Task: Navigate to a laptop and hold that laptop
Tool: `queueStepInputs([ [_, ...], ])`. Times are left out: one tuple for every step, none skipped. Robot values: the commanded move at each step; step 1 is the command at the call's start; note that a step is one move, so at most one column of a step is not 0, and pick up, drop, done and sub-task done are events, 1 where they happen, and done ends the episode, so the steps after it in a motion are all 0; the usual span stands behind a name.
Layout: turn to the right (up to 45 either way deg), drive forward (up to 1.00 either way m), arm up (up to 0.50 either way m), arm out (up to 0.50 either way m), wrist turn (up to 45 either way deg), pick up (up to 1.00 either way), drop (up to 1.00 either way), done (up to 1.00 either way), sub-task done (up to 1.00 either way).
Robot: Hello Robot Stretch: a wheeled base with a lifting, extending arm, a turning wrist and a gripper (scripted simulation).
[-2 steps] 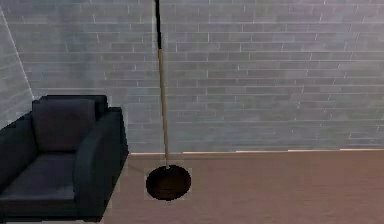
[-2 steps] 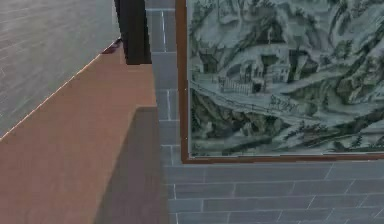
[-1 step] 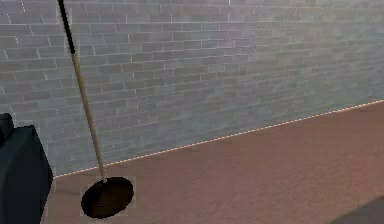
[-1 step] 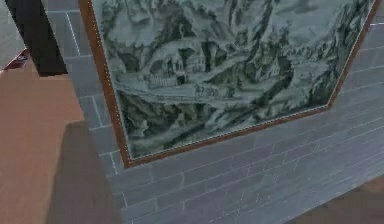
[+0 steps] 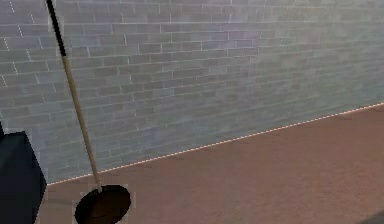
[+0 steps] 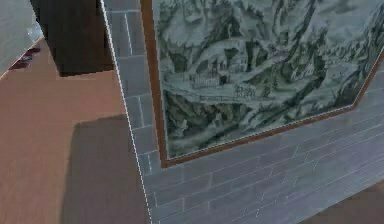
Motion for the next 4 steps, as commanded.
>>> queueStepInputs([
  [36.0, 0.0, 0.0, 0.0, 0.0, 0.0, 0.0, 0.0, 0.0],
  [0.0, 1.0, 0.0, 0.0, 0.0, 0.0, 0.0, 0.0, 0.0],
  [45.0, 0.0, 0.0, 0.0, 0.0, 0.0, 0.0, 0.0, 0.0],
  [3.0, 0.0, 0.0, 0.0, 0.0, 0.0, 0.0, 0.0, 0.0],
])
